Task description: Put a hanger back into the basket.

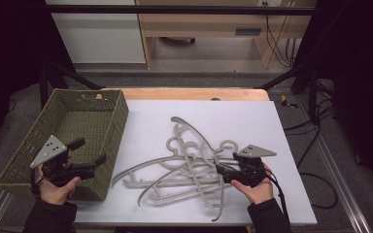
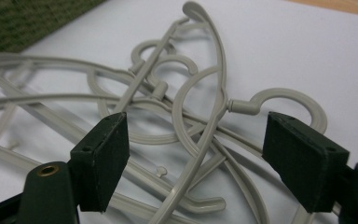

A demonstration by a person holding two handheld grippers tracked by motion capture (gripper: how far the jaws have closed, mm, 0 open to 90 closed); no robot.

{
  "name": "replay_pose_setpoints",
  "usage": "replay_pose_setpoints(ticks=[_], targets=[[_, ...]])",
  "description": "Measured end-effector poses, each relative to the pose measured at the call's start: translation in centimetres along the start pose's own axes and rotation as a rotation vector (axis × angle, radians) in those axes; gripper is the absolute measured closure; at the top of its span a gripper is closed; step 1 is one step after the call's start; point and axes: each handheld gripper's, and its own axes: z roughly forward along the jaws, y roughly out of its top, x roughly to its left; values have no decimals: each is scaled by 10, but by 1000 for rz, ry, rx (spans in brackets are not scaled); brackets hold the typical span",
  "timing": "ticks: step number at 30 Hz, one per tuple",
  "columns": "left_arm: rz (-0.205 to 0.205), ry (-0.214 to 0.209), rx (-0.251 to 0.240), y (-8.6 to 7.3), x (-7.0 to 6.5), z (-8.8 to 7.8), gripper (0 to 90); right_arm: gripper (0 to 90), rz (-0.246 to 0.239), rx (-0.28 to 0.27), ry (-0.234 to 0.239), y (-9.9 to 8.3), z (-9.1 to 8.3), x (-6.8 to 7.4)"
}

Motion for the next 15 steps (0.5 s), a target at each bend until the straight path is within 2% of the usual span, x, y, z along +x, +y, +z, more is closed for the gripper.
replay_pose_setpoints(ticks=[3,6,10,12,13,15], targets=[[2,0,-2,0,-1,0,53,276,9,31,-10,-3,9,3],[7,0,5,0,-2,1,54,338,24,90,-17,-7,20,3],[9,-1,2,1,-2,1,54,415,19,121,-27,-11,27,2],[9,-1,2,1,-3,1,55,452,19,151,-31,-12,31,2],[9,-2,2,1,-3,1,55,492,12,172,-48,-14,34,2],[12,-3,7,1,-3,1,56,508,7,180,-50,-14,36,2]])
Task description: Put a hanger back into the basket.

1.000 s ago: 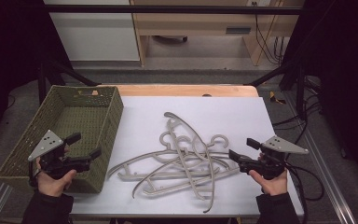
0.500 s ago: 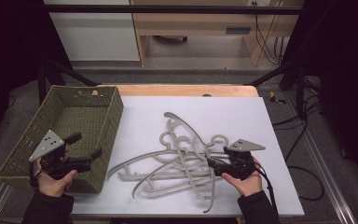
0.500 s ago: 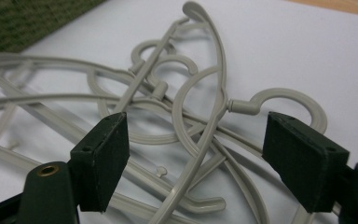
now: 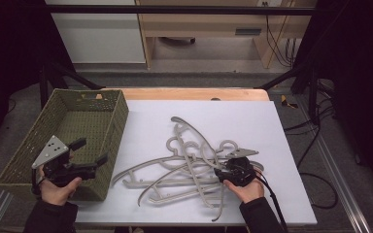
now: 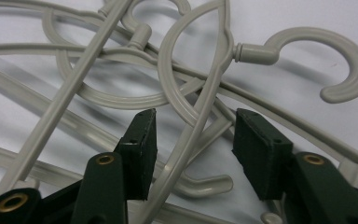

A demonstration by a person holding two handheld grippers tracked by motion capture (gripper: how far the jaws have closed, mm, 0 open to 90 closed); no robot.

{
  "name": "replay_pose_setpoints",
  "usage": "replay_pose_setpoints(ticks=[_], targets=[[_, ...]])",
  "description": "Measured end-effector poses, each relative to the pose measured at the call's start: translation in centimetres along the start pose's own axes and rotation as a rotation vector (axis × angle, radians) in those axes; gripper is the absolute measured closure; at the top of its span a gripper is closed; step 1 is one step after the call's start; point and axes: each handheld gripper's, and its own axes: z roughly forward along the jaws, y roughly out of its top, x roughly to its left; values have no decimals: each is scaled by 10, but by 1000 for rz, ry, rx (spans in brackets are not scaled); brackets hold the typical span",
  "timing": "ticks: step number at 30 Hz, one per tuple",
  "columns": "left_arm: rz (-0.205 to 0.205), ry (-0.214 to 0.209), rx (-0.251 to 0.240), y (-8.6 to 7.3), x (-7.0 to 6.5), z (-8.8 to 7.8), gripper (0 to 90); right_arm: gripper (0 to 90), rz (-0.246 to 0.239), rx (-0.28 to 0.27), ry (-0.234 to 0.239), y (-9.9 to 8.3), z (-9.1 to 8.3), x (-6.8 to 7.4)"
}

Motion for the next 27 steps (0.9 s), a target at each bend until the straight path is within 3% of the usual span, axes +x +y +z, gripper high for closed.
replay_pose_setpoints(ticks=[4,8,9,18,21,24,25,27], targets=[[-2,-2,0,0,-1,1,57,594,7,42,10,0,6,1],[-2,-3,3,-1,-1,2,57,627,14,59,16,0,10,0],[-1,-4,3,-1,-1,2,57,642,38,62,30,1,11,1],[3,-6,10,-1,-2,3,59,718,81,99,41,2,16,-1],[4,-6,14,-1,-3,4,59,751,92,107,13,2,16,-3],[9,-6,18,-1,-2,4,60,779,112,113,10,3,15,-6],[10,-6,18,-1,-2,4,60,789,137,112,28,3,14,-5],[5,-6,14,-1,-3,4,61,794,121,120,7,3,15,-6]])
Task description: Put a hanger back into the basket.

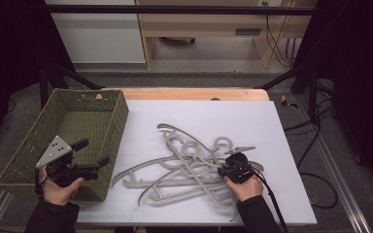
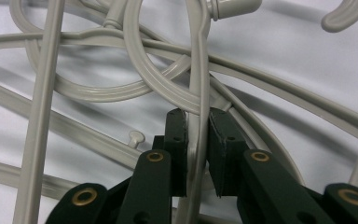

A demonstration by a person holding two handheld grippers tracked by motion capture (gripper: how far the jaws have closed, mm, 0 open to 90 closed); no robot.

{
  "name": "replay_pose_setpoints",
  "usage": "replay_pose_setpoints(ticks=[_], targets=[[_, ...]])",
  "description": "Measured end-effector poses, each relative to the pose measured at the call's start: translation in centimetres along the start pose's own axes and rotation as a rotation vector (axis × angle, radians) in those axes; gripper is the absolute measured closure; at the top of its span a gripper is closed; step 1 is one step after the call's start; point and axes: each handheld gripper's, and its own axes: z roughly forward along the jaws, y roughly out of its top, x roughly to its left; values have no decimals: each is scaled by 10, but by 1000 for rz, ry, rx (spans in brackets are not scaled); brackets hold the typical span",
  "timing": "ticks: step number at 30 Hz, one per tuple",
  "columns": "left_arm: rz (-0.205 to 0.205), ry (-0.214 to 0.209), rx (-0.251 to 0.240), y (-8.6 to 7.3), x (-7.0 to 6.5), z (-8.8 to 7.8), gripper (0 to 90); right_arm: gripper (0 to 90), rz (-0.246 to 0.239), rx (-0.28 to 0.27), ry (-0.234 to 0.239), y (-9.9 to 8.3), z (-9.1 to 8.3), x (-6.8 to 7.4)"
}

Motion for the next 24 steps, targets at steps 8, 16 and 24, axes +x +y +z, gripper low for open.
replay_pose_setpoints(ticks=[8,16,24], targets=[[3,-1,-3,1,-1,-1,61,811,11,5,1,0,-3,-3],[9,-4,-1,1,-2,-2,63,816,17,-16,28,1,-16,-10],[16,-15,1,3,-5,-1,63,816,-18,-68,78,3,-33,-12]])
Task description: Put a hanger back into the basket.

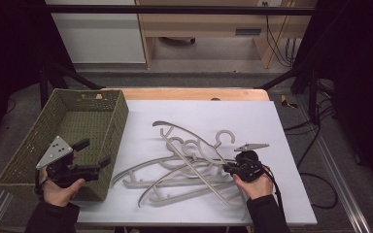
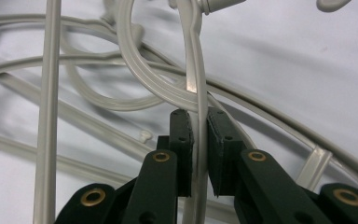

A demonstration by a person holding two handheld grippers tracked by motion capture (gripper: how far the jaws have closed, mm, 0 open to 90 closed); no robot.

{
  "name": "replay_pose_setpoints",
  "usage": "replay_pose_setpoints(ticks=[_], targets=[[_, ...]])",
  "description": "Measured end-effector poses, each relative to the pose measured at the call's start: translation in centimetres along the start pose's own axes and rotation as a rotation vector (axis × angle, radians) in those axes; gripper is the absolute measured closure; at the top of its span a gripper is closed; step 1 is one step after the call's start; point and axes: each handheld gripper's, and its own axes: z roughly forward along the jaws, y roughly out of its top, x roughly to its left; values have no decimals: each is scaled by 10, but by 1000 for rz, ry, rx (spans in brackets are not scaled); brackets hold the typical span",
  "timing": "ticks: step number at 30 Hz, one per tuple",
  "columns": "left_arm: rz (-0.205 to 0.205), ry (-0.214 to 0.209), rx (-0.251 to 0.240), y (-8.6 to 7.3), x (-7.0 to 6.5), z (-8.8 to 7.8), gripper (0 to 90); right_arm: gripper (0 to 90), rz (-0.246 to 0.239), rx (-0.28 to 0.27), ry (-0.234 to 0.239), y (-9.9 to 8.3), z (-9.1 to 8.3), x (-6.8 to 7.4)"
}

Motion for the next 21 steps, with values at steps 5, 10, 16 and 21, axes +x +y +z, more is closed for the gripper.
replay_pose_setpoints(ticks=[5,10,16,21], targets=[[6,-19,2,2,-5,0,63,817,-77,-18,40,4,-13,8],[23,-43,9,6,-13,0,62,817,-169,-31,107,6,-22,14],[65,-88,42,9,-27,2,61,817,-254,0,198,8,-28,27],[117,-135,89,11,-41,6,59,817,-310,31,244,8,-25,38]])
